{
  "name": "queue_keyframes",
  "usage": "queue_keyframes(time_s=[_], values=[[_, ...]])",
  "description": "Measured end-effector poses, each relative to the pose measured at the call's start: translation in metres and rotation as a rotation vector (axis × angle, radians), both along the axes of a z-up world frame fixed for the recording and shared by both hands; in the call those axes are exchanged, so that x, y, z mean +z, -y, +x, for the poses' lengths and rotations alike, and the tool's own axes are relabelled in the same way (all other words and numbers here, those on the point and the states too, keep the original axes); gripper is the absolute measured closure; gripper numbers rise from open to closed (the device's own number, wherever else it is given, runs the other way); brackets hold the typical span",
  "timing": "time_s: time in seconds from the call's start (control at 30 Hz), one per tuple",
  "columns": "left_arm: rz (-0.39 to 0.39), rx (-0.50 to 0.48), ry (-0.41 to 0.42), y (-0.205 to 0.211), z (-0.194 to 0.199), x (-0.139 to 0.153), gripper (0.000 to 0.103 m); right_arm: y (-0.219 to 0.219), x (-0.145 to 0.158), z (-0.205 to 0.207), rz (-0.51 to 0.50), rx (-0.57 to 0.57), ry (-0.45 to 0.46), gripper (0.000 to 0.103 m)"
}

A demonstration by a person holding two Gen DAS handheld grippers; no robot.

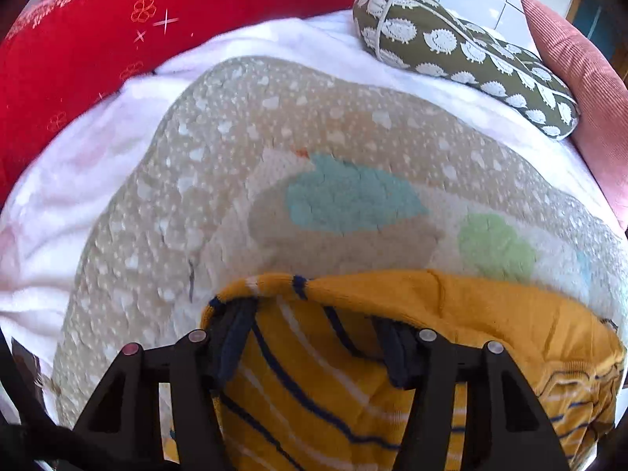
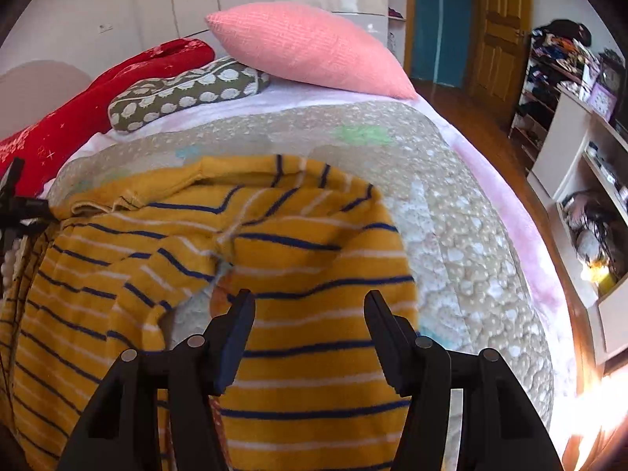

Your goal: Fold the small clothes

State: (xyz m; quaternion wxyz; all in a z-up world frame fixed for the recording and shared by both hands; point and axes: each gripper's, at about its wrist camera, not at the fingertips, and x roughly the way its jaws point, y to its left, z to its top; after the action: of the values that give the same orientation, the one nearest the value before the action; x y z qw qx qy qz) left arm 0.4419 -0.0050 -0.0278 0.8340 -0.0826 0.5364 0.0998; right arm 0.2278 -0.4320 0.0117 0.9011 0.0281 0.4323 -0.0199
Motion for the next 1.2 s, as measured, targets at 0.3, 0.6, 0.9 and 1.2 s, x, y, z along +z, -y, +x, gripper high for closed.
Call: queue_keyframes(time_s=[0.3,0.6,0.9,1.2], values=[[-0.198,-0.092,0.095,0.002,-0.073,0.024,0.045,-0.062,0.013,0.019,0.037,0.115,0.030,0.041],[-0.365,-0.232,0.094,0.003,-0.272,0.031,0.038,-0.035,-0.004,-0.108,0.200,0.061,-0.021,0.041],[-0.637,-0.233,0.063,0.022,-0.361,-0.001,0.038,-0.058,-0.022,-0.194,0.384,0.101,-0.028,0.041],[-0.709,-0.263,0.019,0.058,-0.364,-0.016,0.029,-0.063,-0.032,-0.214,0.431,0.048,-0.006,0.037]])
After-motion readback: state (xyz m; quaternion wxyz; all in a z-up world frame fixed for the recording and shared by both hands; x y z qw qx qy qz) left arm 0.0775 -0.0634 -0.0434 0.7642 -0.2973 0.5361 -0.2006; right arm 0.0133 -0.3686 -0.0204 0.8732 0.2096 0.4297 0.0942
